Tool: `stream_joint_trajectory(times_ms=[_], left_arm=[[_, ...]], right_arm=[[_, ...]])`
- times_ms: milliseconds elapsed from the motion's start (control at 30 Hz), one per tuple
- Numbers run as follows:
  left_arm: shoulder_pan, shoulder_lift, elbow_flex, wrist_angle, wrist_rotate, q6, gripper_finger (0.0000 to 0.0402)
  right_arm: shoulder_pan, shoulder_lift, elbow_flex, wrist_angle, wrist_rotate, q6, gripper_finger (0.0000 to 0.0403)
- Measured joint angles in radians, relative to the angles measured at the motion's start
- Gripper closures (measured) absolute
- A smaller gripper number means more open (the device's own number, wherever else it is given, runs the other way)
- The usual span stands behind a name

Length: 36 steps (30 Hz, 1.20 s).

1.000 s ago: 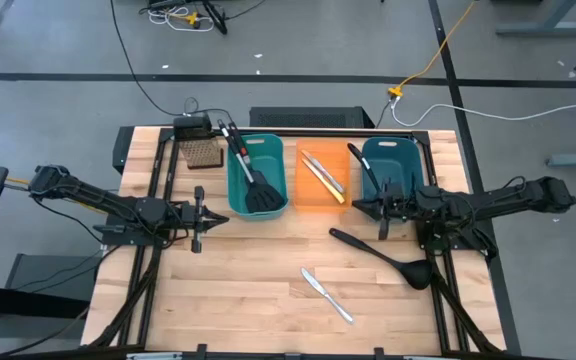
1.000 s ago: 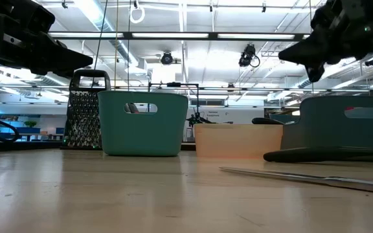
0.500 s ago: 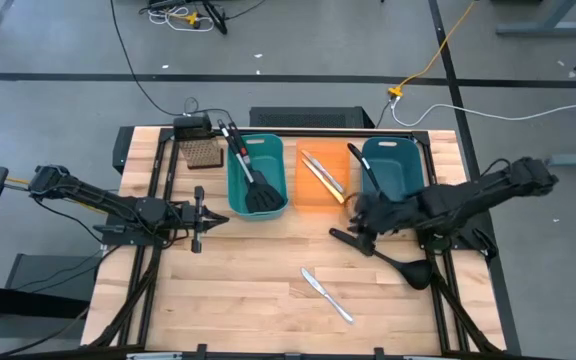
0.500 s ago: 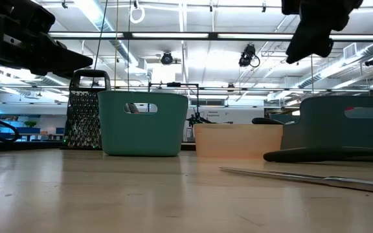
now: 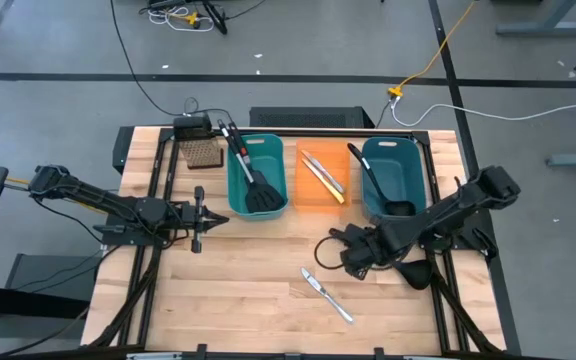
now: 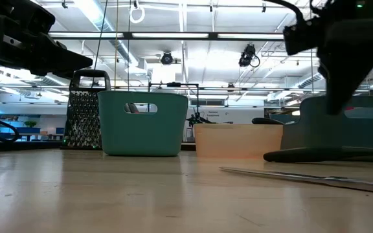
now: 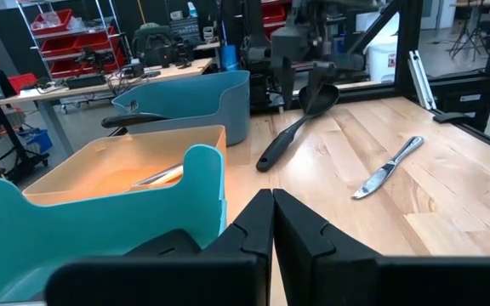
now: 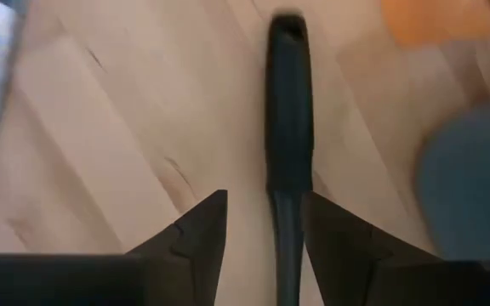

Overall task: Pick & Place Kitchen Items
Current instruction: Put the ladle into the blue container

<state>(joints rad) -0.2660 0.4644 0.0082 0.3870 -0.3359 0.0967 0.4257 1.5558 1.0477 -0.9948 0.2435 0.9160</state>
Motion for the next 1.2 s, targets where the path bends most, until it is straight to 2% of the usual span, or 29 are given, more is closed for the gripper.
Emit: stream_joint_trajectory(times_ms=[267,667,967,1200], left_arm=[[0.000,0.000,0.000,0.000,0.000,-0.002,0.0388],[0.000,0.000,0.000,0.000,0.000,-0.003,0.0388],[0.000,0.000,0.000,0.000,0.000,-0.005,0.0388],[0.000,0.000,0.000,0.001,0.000,-0.005,0.0388]], right_arm=[[0.020,0.031,0.000,-0.079,-0.049,0.107,0.0242],[0.007,0.090,0.000,-0.062,-0.036,0.085,0.0242],[0.007,0.094,-0.004,-0.060,-0.073,0.100,0.0243],[0.008,0.099,-0.066,-0.005,-0.118,0.130,0.0243]])
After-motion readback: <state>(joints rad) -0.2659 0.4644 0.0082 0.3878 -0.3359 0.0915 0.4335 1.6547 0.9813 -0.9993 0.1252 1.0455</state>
